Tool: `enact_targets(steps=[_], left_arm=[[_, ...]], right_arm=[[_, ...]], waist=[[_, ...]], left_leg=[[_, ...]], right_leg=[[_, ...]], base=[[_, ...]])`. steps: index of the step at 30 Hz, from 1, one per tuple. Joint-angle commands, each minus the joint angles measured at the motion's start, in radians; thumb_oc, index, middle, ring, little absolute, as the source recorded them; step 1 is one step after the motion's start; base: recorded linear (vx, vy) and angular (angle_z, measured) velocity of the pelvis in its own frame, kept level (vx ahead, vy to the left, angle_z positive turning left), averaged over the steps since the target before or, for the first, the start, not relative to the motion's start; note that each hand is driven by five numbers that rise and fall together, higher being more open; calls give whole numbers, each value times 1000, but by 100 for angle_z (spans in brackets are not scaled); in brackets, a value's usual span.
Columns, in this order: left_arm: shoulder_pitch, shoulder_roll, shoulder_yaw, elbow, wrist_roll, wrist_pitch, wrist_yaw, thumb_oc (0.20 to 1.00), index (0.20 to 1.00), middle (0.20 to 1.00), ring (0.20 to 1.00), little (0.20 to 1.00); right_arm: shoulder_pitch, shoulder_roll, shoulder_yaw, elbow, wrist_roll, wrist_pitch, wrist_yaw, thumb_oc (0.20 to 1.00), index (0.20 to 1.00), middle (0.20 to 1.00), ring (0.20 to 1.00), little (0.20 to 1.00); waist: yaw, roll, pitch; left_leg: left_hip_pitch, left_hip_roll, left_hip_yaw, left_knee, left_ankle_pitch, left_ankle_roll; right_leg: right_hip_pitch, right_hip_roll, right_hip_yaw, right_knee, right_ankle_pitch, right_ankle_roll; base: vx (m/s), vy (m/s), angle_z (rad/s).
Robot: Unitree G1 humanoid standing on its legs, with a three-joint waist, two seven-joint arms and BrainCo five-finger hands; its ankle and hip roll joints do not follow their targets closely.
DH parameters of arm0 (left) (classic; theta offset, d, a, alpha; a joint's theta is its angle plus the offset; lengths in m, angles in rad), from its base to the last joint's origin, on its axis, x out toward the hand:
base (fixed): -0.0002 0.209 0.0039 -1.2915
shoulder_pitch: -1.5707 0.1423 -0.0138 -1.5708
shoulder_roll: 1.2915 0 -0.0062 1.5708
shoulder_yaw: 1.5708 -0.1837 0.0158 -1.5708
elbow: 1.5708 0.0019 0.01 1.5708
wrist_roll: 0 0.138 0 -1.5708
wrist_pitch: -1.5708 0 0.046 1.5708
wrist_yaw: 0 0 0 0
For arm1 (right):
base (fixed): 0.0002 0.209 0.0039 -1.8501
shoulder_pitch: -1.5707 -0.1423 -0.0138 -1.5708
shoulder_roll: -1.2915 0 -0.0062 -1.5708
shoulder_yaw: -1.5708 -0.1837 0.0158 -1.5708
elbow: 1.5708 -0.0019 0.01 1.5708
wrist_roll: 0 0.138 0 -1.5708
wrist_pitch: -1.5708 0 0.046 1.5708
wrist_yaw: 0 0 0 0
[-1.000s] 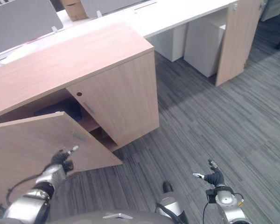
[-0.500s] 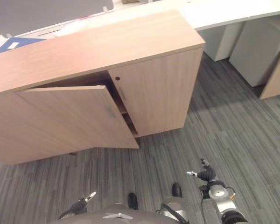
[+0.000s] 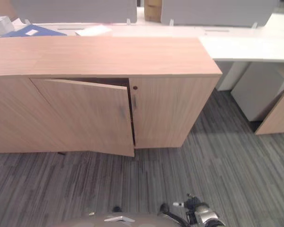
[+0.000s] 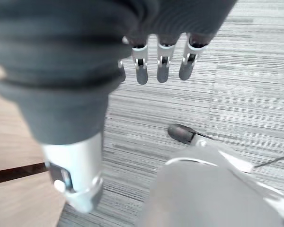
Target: Put the empty folder in the office cabinet
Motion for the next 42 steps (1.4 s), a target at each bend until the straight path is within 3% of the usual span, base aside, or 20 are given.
enact_targets(steps=[1,6,19,42], left_arm=[[-83,-15,-28,54,5,46,6,1000,1000,1000,1000,1000],[-82,-18,-36,60,34,85,-11,1000,1000,1000,1000,1000],[-59,-14,-39,43,-22,80,-93,1000,1000,1000,1000,1000],[-55,-10,-40,29,12,51,-101,1000,1000,1000,1000,1000]], right_arm=[[-73,-39,8,52,31,50,27,1000,1000,1000,1000,1000],[-76,-28,-7,74,47,64,45,1000,1000,1000,1000,1000],[-70,-17,4,76,31,28,44,1000,1000,1000,1000,1000],[-60,-25,1,54,32,24,39,1000,1000,1000,1000,1000]], waist=[[8,38,46],[12,40,40],[16,38,36],[12,35,49]], left_leg=[[-5,-75,-24,9,-118,60],[11,-80,-35,10,-124,66],[22,-84,-43,10,-133,73],[22,-82,-44,5,-133,74]], right_leg=[[20,103,-28,16,-60,-28],[37,107,-23,14,-63,-32],[45,112,-18,12,-66,-37],[40,115,-15,8,-63,-38]], base=[[62,-11,7],[67,-6,2],[23,-2,0],[0,0,0]])
